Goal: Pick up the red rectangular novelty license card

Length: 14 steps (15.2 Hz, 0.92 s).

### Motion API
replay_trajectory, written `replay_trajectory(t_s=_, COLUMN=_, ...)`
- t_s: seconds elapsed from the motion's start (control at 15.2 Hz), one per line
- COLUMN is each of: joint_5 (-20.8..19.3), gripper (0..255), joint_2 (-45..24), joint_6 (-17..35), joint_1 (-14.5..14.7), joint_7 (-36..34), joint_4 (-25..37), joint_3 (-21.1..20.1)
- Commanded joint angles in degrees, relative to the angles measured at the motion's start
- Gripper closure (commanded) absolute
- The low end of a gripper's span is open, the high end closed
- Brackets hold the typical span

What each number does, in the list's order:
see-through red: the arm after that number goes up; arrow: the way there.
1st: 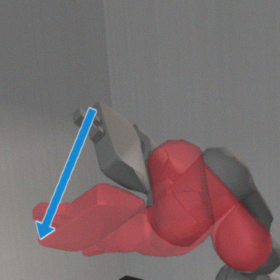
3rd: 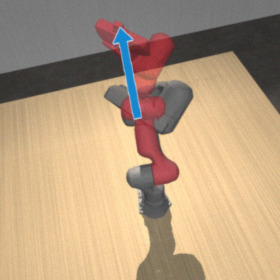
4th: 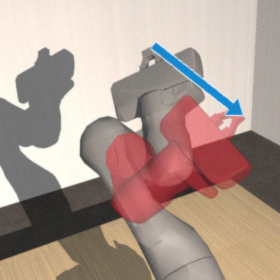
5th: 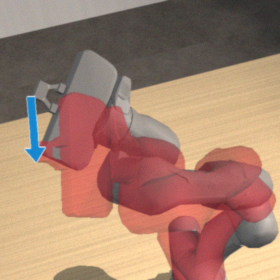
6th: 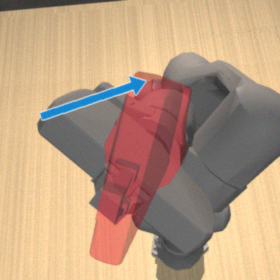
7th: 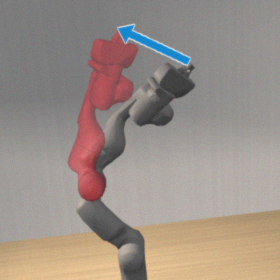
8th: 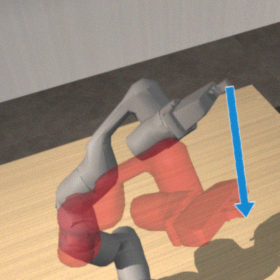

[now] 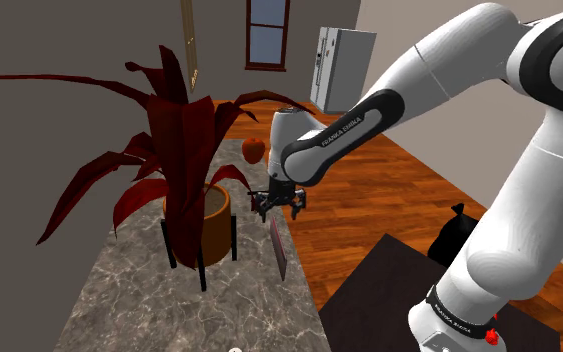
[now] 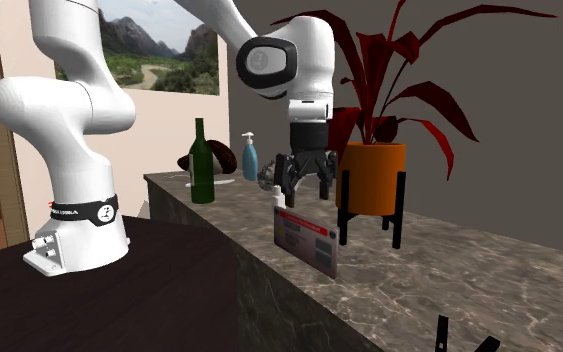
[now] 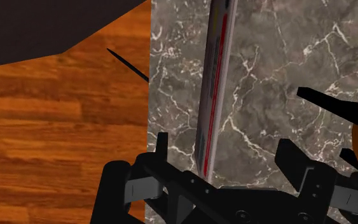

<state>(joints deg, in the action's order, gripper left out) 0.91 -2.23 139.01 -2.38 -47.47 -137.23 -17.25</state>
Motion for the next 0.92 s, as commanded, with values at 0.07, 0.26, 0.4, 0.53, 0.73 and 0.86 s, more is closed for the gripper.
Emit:
replay_trajectory(t_s=0.07, joint_5=-0.90, gripper=0, joint_2=-2.16, joint_6=2.35, joint_1=0.12, joint_7=-0.94, joint_4=-0.30, joint_3=0.04)
replay_trajectory(t_s=0.26, joint_5=-2.08, gripper=0, joint_2=-4.59, joint_6=5.11, joint_1=0.24, joint_7=-1.73, joint_4=-0.75, joint_3=0.25)
replay_trajectory(t_s=0.4, joint_5=-2.07, gripper=0, joint_2=-4.59, joint_6=5.11, joint_1=0.25, joint_7=-1.73, joint_4=-0.75, joint_3=0.26)
replay_trajectory(t_s=0.53, joint_5=-2.02, gripper=255, joint_2=-4.50, joint_6=5.07, joint_1=0.24, joint_7=-1.69, joint_4=-0.80, joint_3=0.25)
replay_trajectory(t_s=0.73, joint_5=-2.02, gripper=255, joint_2=-4.49, joint_6=5.07, joint_1=0.25, joint_7=-1.70, joint_4=-0.80, joint_3=0.25)
replay_trajectory(t_s=0.86, joint_5=-2.02, gripper=255, joint_2=-4.49, joint_6=5.07, joint_1=0.25, joint_7=-1.70, joint_4=-0.80, joint_3=0.25)
